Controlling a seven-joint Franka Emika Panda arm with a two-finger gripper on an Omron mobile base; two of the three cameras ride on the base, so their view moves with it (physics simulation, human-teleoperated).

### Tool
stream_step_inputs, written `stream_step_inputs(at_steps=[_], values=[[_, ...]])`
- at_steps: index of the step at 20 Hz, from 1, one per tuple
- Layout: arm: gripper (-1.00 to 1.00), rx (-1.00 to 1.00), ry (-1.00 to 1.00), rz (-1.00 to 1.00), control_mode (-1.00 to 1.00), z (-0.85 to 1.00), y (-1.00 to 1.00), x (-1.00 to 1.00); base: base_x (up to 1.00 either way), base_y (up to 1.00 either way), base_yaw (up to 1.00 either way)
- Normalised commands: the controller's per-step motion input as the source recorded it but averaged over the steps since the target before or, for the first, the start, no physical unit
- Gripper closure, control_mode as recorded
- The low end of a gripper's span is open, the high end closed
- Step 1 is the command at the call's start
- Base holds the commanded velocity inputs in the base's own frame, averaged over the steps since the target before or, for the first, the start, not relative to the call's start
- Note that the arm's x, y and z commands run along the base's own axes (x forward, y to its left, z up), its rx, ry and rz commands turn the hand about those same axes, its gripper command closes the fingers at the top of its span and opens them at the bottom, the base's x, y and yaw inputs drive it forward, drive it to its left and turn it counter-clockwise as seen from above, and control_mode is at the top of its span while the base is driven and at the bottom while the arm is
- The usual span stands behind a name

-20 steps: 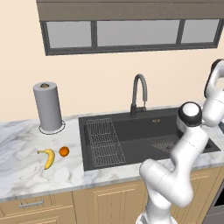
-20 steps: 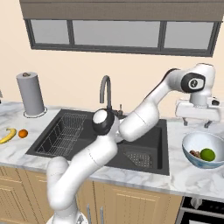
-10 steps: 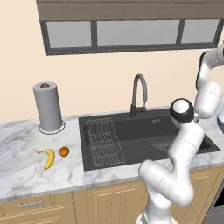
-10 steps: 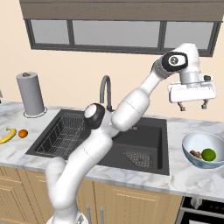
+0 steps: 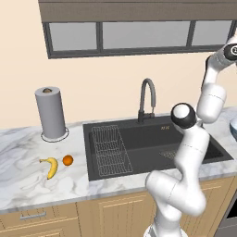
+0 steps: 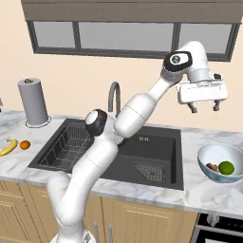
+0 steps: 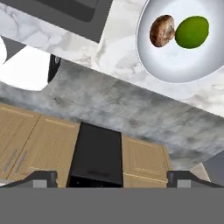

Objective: There is a mixed pile of frozen fruits and vegetables on the counter. Locate all the frozen vegetables and place the items in a bowl on the counter. Take all the frozen fruits and defrost them in a running sink.

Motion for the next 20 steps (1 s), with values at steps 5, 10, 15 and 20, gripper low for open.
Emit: stream_step_inputs(at_steps=[5, 10, 15, 20], values=[[-1.0, 0.01, -0.31, -0.23, -1.0, 0.06, 0.55, -0.3, 0.0, 0.0, 0.0], [-1.0, 0.15, -0.48, -0.24, -1.0, 0.03, 0.37, -0.02, 0.0, 0.0, 0.0], [-1.0, 0.17, -0.5, -0.19, -1.0, 0.01, 0.4, -0.01, 0.0, 0.0, 0.0], [-1.0, 0.05, -0.46, -0.1, -1.0, -0.01, 0.82, -0.39, 0.0, 0.0, 0.0]])
